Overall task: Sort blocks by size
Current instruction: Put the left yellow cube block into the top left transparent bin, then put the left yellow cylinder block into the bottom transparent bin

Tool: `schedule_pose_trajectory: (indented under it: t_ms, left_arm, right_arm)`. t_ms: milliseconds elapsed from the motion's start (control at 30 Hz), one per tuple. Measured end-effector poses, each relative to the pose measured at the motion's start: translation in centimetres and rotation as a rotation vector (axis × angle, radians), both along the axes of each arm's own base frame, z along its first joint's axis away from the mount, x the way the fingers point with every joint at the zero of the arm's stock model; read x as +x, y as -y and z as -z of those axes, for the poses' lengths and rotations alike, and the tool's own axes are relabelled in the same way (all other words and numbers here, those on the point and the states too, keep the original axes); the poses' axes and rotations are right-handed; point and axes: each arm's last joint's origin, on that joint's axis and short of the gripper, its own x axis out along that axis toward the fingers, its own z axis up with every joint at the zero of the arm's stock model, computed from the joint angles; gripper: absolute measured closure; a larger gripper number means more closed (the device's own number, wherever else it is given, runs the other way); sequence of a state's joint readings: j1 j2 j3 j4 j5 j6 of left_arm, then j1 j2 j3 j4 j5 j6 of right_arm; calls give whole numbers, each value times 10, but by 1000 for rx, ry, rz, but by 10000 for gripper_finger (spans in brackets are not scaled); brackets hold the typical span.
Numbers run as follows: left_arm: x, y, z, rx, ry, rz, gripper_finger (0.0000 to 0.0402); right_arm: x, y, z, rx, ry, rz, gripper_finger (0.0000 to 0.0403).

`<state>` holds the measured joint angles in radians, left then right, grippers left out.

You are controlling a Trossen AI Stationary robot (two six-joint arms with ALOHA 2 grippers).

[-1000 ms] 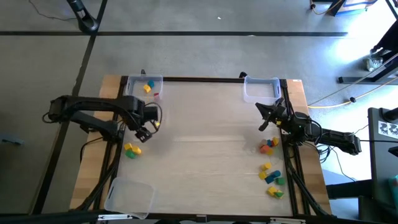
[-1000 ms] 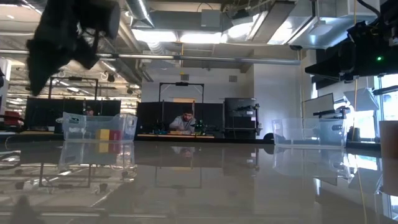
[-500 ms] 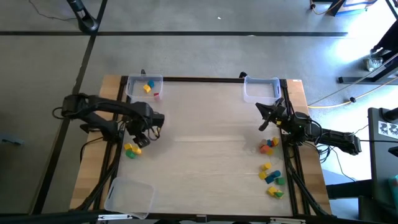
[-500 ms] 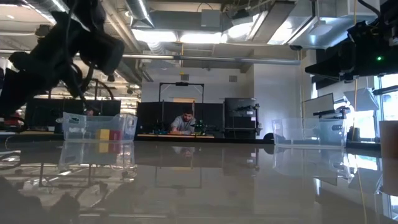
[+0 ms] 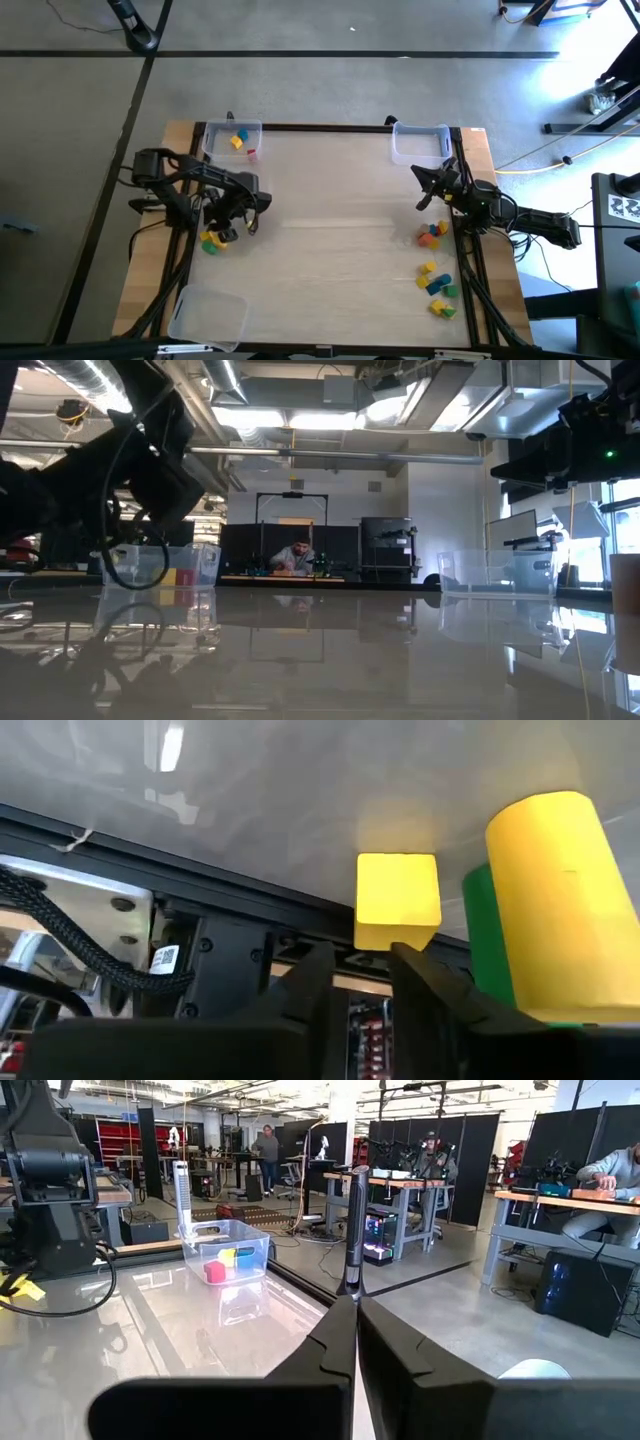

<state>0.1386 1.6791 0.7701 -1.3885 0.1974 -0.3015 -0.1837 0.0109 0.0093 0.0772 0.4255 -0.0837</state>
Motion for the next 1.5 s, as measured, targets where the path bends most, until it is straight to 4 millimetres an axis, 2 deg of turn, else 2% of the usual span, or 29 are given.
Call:
schedule_pose_trajectory:
  t_ms: [200,433,767,1067,1133,1200,1400,1500]
  left_arm:
    - [-2,1,4,-9,-5,-15,358]
    - [-2,2,5,-35,-3,-41,378]
    - [-1,3,8,-3,9,-82,387]
    - [-14,8,19,-22,-18,-112,387]
    - [-13,8,18,-18,-5,-103,387]
    - [-5,6,20,28,83,-69,387]
    - [16,-2,4,136,284,-51,387]
    - [17,-8,-14,202,280,-31,387]
  right_arm:
    - [0,0,0,0,0,-3,386]
    - [0,0,0,6,4,-11,386]
    - [0,0,0,18,13,-21,386]
    - [0,-1,0,26,17,-29,386]
    - [0,-1,0,26,17,-29,386]
    - [0,-1,0,26,17,-29,386]
    - [0,-1,0,23,19,-29,386]
    - [0,-1,-1,20,20,-29,386]
